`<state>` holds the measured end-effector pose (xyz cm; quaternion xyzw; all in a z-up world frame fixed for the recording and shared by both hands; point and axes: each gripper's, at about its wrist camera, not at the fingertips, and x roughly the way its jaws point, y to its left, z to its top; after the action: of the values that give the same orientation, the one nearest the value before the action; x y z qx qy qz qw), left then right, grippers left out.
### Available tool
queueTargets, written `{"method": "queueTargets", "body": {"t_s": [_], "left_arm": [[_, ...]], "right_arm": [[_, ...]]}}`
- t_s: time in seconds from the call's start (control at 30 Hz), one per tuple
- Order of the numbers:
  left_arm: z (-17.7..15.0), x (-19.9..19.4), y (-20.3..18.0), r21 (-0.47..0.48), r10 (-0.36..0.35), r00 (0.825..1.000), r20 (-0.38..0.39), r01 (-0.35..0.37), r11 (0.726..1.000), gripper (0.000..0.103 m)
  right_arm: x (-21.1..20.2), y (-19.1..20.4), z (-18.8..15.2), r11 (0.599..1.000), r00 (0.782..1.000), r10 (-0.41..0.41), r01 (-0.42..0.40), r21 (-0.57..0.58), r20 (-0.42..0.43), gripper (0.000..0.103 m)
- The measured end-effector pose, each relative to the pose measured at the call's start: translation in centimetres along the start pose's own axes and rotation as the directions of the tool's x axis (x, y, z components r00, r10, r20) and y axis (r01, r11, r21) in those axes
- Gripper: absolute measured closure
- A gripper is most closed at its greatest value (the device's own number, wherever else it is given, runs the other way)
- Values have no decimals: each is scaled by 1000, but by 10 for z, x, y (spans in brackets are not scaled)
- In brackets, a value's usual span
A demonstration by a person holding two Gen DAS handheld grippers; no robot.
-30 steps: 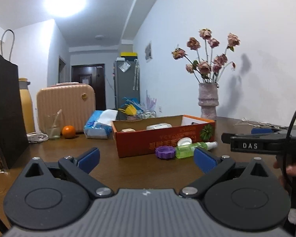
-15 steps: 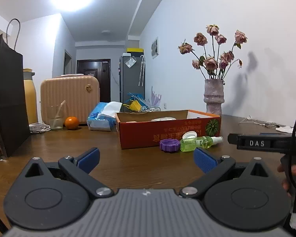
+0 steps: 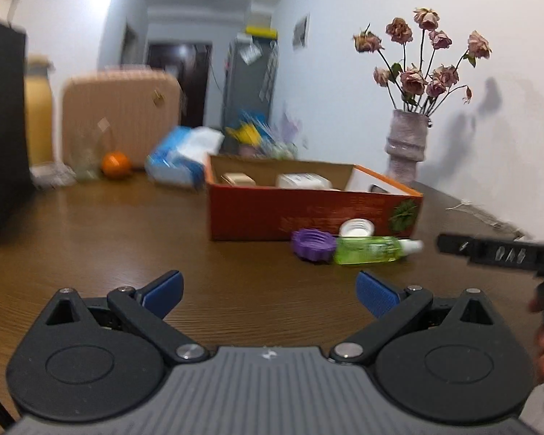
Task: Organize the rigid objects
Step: 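Withdraw both tools from the box toward the purple and white caps, then grasp the purple cap with the left tool while the right tool grasps the white cap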
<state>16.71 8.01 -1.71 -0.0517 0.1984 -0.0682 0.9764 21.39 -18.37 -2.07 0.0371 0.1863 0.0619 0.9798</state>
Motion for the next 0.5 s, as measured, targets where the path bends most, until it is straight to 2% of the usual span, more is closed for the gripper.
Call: {"method": "queueTargets", "body": {"t_s": [0.07,0.17,0.23,0.3,0.4,0.5], "left_arm": [[12,7,-3,-14,-29,999,-32,29,999,0],[27,20,-6,-31,-93,995,-33,92,995,0],[37,43,-8,-44,-105,992,-75,102,994,0],[45,63,-11,-73,-111,987,-113,103,992,4],[53,91,-15,-105,-159,976,-151,144,984,10],[60,117,-22,-75,-126,976,-176,114,991,17]], "right_arm": [[10,-2,6,999,999,28,-28,-25,-27,19],[26,-8,18,997,997,47,-50,-54,-58,23],[39,-18,27,997,994,62,-65,-34,-91,24],[54,-30,34,996,987,91,-92,-2,-129,28],[71,-43,41,987,972,156,-158,2,-177,29],[86,-46,47,971,947,216,-234,-53,-239,29]]}}
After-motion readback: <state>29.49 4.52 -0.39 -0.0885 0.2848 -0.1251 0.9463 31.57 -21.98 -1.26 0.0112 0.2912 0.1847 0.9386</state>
